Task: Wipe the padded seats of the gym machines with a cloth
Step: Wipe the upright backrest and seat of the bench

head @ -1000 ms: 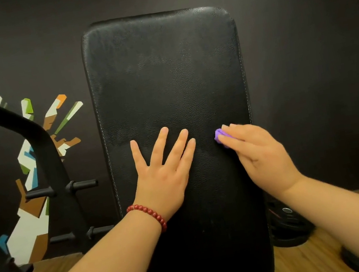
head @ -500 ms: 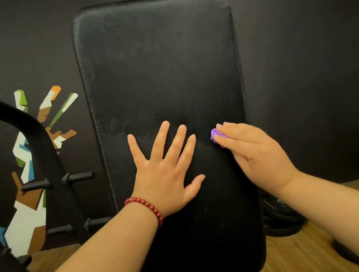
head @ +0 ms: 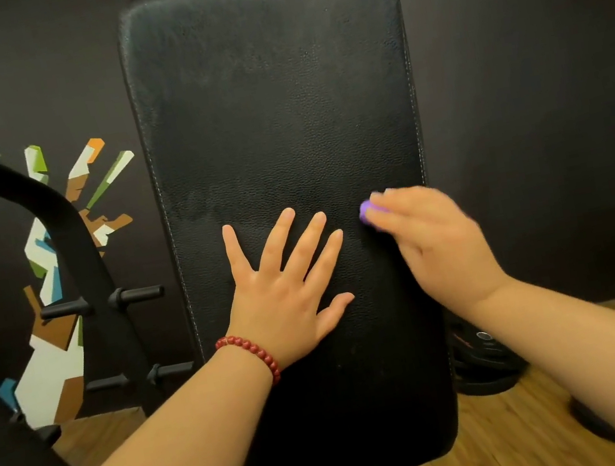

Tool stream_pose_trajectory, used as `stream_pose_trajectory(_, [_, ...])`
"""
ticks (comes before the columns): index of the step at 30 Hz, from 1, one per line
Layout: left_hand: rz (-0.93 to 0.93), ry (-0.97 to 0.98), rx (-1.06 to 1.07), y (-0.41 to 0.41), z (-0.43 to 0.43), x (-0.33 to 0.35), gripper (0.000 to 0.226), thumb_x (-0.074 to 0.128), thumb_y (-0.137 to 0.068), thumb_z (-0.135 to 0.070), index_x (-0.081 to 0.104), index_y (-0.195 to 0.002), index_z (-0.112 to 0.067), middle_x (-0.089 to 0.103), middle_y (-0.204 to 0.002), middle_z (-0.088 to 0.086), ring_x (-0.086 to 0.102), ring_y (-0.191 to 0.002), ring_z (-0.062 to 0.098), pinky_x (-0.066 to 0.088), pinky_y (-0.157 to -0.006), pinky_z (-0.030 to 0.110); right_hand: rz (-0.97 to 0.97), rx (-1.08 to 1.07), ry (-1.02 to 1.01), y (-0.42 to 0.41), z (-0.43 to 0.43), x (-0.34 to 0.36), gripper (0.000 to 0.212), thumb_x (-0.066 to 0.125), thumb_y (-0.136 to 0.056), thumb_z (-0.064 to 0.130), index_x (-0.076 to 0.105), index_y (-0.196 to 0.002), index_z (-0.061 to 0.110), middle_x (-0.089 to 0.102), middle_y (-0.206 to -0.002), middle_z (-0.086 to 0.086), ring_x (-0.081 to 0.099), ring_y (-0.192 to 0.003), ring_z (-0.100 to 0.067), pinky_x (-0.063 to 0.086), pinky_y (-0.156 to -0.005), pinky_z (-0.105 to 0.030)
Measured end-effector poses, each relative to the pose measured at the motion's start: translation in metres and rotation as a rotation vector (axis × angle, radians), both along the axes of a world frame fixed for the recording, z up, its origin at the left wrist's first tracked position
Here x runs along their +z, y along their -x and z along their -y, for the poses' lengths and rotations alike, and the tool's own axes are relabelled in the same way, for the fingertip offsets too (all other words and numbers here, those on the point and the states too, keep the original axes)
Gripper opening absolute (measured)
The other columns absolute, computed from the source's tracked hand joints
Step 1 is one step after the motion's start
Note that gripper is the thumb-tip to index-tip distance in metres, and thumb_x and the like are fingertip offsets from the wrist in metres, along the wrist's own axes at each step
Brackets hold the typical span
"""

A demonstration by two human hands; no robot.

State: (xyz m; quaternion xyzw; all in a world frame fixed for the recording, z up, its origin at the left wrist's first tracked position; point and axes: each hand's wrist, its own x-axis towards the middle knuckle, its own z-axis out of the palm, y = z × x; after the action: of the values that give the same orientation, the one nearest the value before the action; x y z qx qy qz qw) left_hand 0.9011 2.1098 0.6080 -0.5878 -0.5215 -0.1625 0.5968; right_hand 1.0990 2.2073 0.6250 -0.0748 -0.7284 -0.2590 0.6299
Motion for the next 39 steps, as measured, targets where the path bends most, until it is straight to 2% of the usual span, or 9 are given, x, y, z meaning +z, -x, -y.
stream_pose_trajectory(4, [-0.006, -0.035, -0.02, 0.001, -0.002, -0.001, 0.066, 0.042, -0.089, -0.062, 0.044, -0.142, -0.023, 0.04, -0.151, 0.005, 0.031, -0.141, 0.034, 0.017, -0.1, 0.078, -0.101, 0.036, 0.061, 0.009, 0.005, 0.007, 0.029, 0.049, -0.098, 0.014, 0.071, -0.111, 0.001, 0.068, -0.111, -0.012, 0.056, -0.104, -0.021, 0.04, -0.098, -0.02])
stream_pose_trajectory(11, [0.078, -0.105, -0.075, 0.002, -0.003, -0.003, 0.077, 0.048, -0.084, -0.065, 0.04, -0.142, -0.014, 0.036, -0.149, 0.008, 0.03, -0.14, 0.031, 0.016, -0.106, 0.073, 0.128, 0.03, -0.033, 0.009, 0.003, -0.015, 0.026, 0.056, -0.093, -0.001, 0.069, -0.114, 0.001, 0.067, -0.113, -0.014, 0.059, -0.103, -0.028, 0.043, -0.098, -0.031])
stream_pose_trajectory(15, [0.217, -0.116, 0.002, -0.001, -0.001, -0.003, 0.094, 0.044, -0.081, -0.072, 0.034, -0.145, -0.005, 0.031, -0.153, 0.014, 0.027, -0.142, 0.037, 0.014, -0.11, 0.07, -0.08, 0.04, 0.063, 0.022, 0.01, 0.027, 0.025, 0.053, -0.095, 0.012, 0.072, -0.108, 0.003, 0.067, -0.102, -0.009, 0.059, -0.095, -0.023, 0.041, -0.091, -0.019])
stream_pose_trajectory(17, [0.287, -0.106, 0.049, -0.003, 0.001, -0.003, 0.098, 0.041, -0.08, -0.075, 0.034, -0.146, -0.002, 0.029, -0.154, 0.018, 0.024, -0.143, 0.04, 0.013, -0.111, 0.069, -0.1, 0.05, 0.045, 0.03, 0.011, 0.022, 0.023, 0.055, -0.095, 0.009, 0.072, -0.109, 0.001, 0.067, -0.102, -0.01, 0.06, -0.092, -0.027, 0.046, -0.088, -0.026])
stream_pose_trajectory(19, [0.31, -0.085, 0.074, -0.004, 0.002, -0.003, 0.1, 0.04, -0.08, -0.076, 0.035, -0.146, 0.0, 0.027, -0.155, 0.019, 0.021, -0.144, 0.041, 0.013, -0.11, 0.069, 0.008, 0.049, -0.028, 0.031, 0.009, 0.0, 0.024, 0.053, -0.097, 0.008, 0.071, -0.111, 0.001, 0.065, -0.108, -0.008, 0.061, -0.092, -0.029, 0.049, -0.085, -0.037])
stream_pose_trajectory(23, [0.301, -0.059, 0.086, -0.004, 0.003, -0.003, 0.1, 0.039, -0.08, -0.076, 0.035, -0.145, -0.001, 0.027, -0.155, 0.02, 0.021, -0.144, 0.041, 0.014, -0.109, 0.071, 0.245, 0.024, -0.111, 0.02, 0.005, -0.01, 0.025, 0.054, -0.097, 0.009, 0.07, -0.115, 0.004, 0.067, -0.11, -0.01, 0.064, -0.09, -0.03, 0.052, -0.076, -0.044])
stream_pose_trajectory(30, [0.303, -0.052, 0.105, -0.004, 0.004, -0.004, 0.1, 0.042, -0.079, -0.075, 0.036, -0.145, -0.001, 0.028, -0.155, 0.019, 0.023, -0.144, 0.041, 0.016, -0.109, 0.07, 0.01, 0.078, -0.054, 0.042, 0.008, 0.033, 0.022, 0.057, -0.094, 0.006, 0.072, -0.11, 0.002, 0.068, -0.103, -0.012, 0.064, -0.089, -0.029, 0.052, -0.079, -0.042])
stream_pose_trajectory(36, [0.305, -0.039, 0.083, -0.003, 0.004, -0.003, 0.098, 0.042, -0.079, -0.074, 0.035, -0.146, -0.001, 0.029, -0.155, 0.019, 0.023, -0.144, 0.04, 0.017, -0.108, 0.07, 0.388, 0.048, -0.188, 0.02, 0.006, 0.002, 0.03, 0.044, -0.102, 0.014, 0.069, -0.115, 0.004, 0.065, -0.111, -0.009, 0.056, -0.098, -0.024, 0.041, -0.094, -0.029])
stream_pose_trajectory(39, [0.313, -0.019, 0.086, -0.003, 0.005, -0.003, 0.099, 0.04, -0.079, -0.073, 0.033, -0.147, -0.002, 0.028, -0.155, 0.018, 0.023, -0.144, 0.04, 0.016, -0.11, 0.069, 0.348, 0.01, -0.193, 0.027, 0.008, 0.026, 0.031, 0.045, -0.102, 0.016, 0.072, -0.112, 0.005, 0.068, -0.103, -0.013, 0.059, -0.092, -0.027, 0.049, -0.083, -0.037])
